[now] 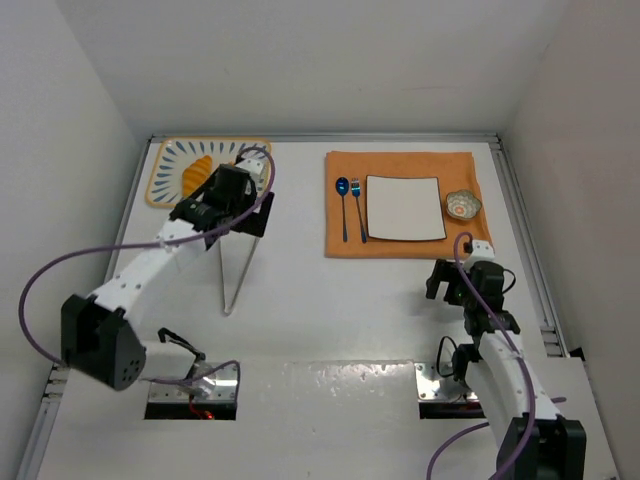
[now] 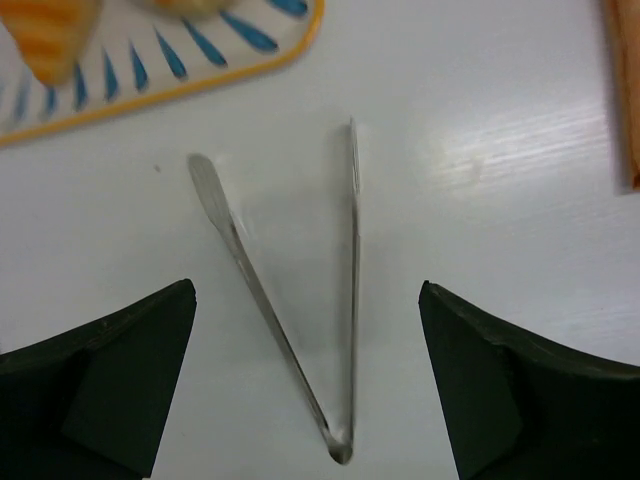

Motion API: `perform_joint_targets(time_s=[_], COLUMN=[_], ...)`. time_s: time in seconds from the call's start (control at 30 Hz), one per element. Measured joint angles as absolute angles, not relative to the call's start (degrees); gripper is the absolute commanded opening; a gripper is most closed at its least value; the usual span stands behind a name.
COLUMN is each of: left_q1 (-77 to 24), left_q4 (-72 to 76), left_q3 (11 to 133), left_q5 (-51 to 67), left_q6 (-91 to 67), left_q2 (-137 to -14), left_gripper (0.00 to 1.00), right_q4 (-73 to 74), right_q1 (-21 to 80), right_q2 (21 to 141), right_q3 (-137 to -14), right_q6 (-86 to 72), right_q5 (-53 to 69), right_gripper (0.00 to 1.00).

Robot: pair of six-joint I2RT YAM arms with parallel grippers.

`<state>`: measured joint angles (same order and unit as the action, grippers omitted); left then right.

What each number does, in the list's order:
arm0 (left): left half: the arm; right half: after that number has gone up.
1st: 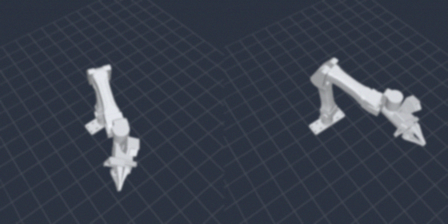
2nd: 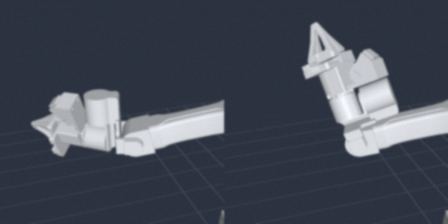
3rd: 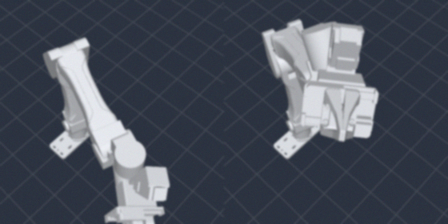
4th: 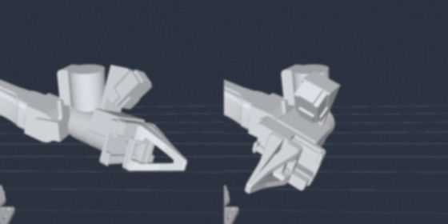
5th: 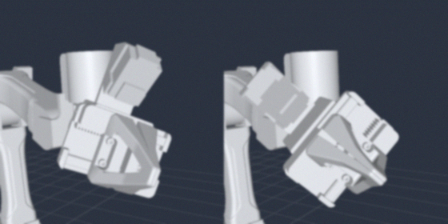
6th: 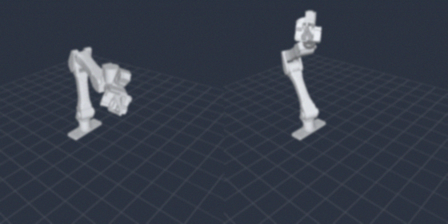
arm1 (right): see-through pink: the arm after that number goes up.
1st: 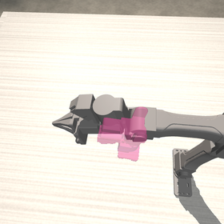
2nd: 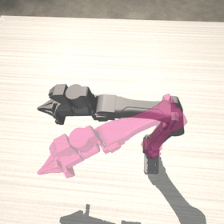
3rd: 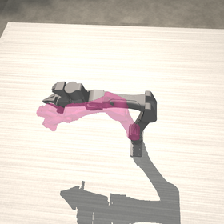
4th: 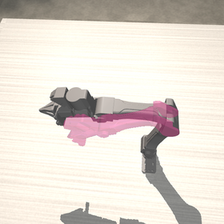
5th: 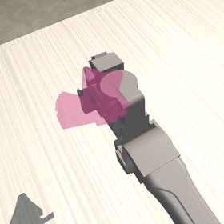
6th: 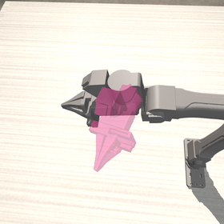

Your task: Place the bread

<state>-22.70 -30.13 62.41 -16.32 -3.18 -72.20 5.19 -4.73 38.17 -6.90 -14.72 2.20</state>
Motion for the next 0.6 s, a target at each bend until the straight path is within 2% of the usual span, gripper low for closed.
perform_joint_targets(time_s=[0.1, 0.27, 0.6], left_q1=[-19.7, -12.1, -12.7], left_q4=[-37.2, -44.8, -45.5], left_q3=[65.3, 58.4, 57.5], left_q5=[-11.6, -7.5, -5.0], left_q6=[-9.3, -14.3, -13.9], left_q2=[-79.5, -83.6, -89.3], left_gripper=[0.99, 0.99, 0.99], right_q4=[4.3, 4.1, 3.5], right_q1=[-4.7, -4.7, -4.7], right_q2=[41.1, 45.0, 45.3], right_q3=[-8.1, -10.2, -10.4], right_q6=[-13.7, -12.8, -13.5], right_q5=[4.4, 7.8, 9.6], right_gripper=[1.0, 1.0, 1.0])
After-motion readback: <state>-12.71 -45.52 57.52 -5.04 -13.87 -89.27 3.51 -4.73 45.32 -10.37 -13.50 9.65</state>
